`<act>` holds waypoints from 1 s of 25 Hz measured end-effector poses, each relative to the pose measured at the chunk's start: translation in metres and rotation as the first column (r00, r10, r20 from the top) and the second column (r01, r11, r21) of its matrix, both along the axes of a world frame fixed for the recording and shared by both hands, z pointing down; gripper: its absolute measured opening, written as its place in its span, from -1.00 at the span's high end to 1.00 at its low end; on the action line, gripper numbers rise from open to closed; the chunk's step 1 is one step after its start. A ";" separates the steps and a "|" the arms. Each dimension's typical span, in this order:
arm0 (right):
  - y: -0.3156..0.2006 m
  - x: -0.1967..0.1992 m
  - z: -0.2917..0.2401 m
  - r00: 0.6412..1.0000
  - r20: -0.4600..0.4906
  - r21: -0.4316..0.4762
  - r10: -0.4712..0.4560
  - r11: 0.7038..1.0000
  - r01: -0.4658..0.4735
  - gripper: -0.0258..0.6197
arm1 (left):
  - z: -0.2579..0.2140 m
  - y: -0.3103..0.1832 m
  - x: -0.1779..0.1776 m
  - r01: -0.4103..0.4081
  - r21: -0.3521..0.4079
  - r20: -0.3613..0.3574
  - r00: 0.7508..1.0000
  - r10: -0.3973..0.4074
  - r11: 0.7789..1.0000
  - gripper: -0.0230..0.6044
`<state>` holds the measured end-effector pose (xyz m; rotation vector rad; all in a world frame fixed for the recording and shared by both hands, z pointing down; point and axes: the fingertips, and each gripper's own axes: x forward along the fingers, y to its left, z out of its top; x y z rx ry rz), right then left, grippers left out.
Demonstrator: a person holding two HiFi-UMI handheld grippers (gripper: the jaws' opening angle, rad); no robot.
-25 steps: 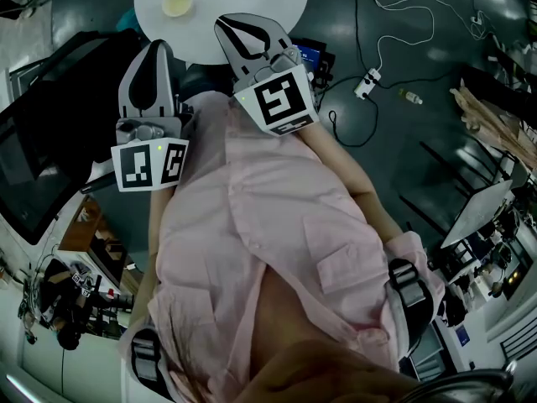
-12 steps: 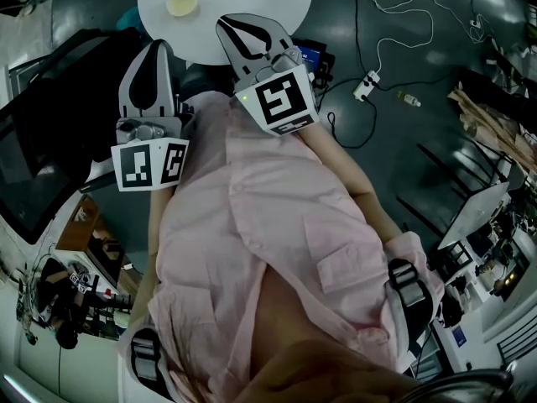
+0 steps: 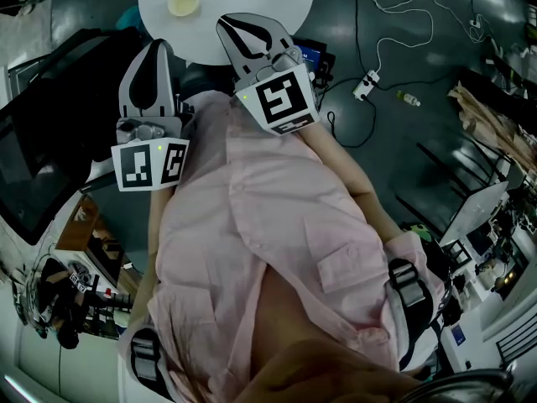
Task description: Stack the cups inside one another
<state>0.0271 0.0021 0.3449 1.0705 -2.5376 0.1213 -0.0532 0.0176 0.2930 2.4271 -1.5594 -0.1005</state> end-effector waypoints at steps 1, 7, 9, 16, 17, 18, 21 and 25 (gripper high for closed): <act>0.000 0.000 0.000 1.000 0.000 -0.001 0.001 1.000 -0.001 0.82 | 0.000 0.000 0.000 -0.001 -0.001 -0.002 1.000 0.001 1.000 0.88; 0.003 0.001 0.002 1.000 -0.001 -0.006 0.002 1.000 -0.002 0.82 | 0.001 0.002 0.002 -0.010 -0.006 -0.007 1.000 0.009 1.000 0.88; 0.002 0.001 0.002 1.000 -0.003 -0.007 0.001 1.000 -0.001 0.82 | 0.002 0.002 0.002 -0.010 -0.007 -0.010 1.000 0.010 1.000 0.88; 0.003 -0.001 0.002 1.000 -0.005 -0.013 0.000 1.000 0.000 0.82 | 0.001 0.001 -0.001 -0.007 -0.012 -0.018 1.000 0.006 1.000 0.88; 0.002 -0.001 0.003 1.000 -0.006 -0.014 0.000 1.000 0.000 0.82 | 0.002 0.001 -0.001 -0.005 -0.013 -0.019 1.000 0.005 1.000 0.88; 0.002 -0.002 0.003 1.000 -0.006 -0.015 -0.001 1.000 0.001 0.82 | 0.002 0.001 -0.002 -0.003 -0.014 -0.020 1.000 0.003 1.000 0.87; 0.002 -0.002 0.003 1.000 -0.007 -0.016 -0.002 1.000 0.001 0.82 | 0.002 0.001 -0.004 0.000 -0.016 -0.024 1.000 -0.001 1.000 0.88; 0.003 -0.002 0.003 1.000 -0.007 -0.017 -0.003 1.000 0.003 0.82 | 0.003 0.002 -0.003 0.002 -0.016 -0.024 1.000 -0.003 1.000 0.88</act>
